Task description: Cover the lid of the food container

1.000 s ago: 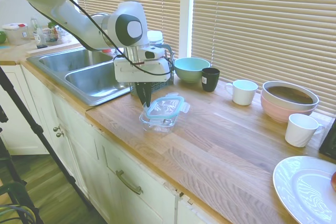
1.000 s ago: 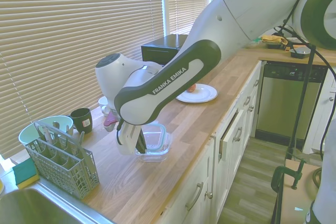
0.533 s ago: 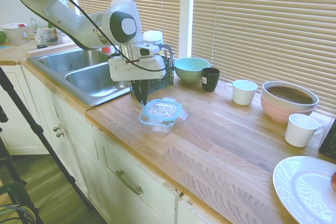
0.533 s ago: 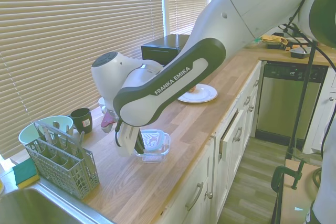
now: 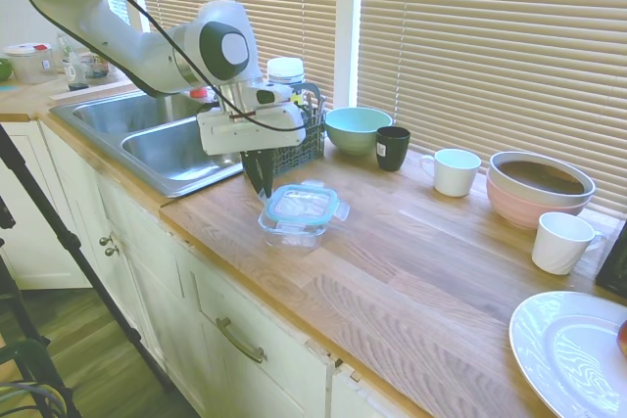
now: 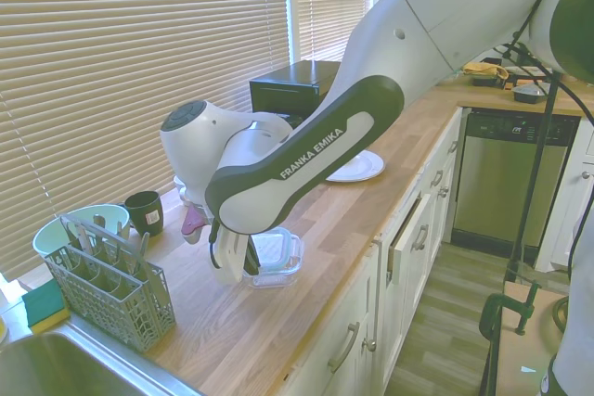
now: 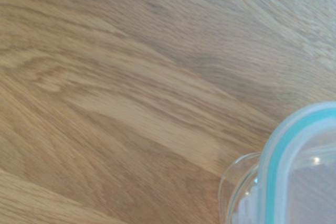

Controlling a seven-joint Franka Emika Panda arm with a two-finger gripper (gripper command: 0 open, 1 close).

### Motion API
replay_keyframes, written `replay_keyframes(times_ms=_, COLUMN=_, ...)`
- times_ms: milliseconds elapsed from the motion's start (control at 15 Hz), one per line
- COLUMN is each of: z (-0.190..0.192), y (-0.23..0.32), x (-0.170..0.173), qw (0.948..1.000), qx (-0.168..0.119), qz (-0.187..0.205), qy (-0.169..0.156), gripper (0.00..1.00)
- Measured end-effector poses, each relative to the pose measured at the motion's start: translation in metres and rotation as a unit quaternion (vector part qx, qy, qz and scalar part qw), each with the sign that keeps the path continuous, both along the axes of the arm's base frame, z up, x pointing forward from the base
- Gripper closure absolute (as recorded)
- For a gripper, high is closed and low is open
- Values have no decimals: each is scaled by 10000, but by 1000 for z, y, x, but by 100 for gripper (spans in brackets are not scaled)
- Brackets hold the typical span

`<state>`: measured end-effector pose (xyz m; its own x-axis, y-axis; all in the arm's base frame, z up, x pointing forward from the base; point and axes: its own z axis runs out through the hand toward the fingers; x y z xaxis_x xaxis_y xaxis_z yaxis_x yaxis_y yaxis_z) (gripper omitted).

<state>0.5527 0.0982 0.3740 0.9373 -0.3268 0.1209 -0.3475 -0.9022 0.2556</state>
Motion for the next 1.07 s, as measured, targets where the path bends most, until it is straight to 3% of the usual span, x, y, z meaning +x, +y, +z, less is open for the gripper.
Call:
replay_keyframes(times_ms=333, z=16, y=0, x=-12, qw=9997, qx=-210, qz=76, qy=34, gripper=100)
replay_keyframes(times_ms=1067, z=-5, y=13, x=-24, qw=9988, qx=-455, qz=61, qy=151, gripper=100)
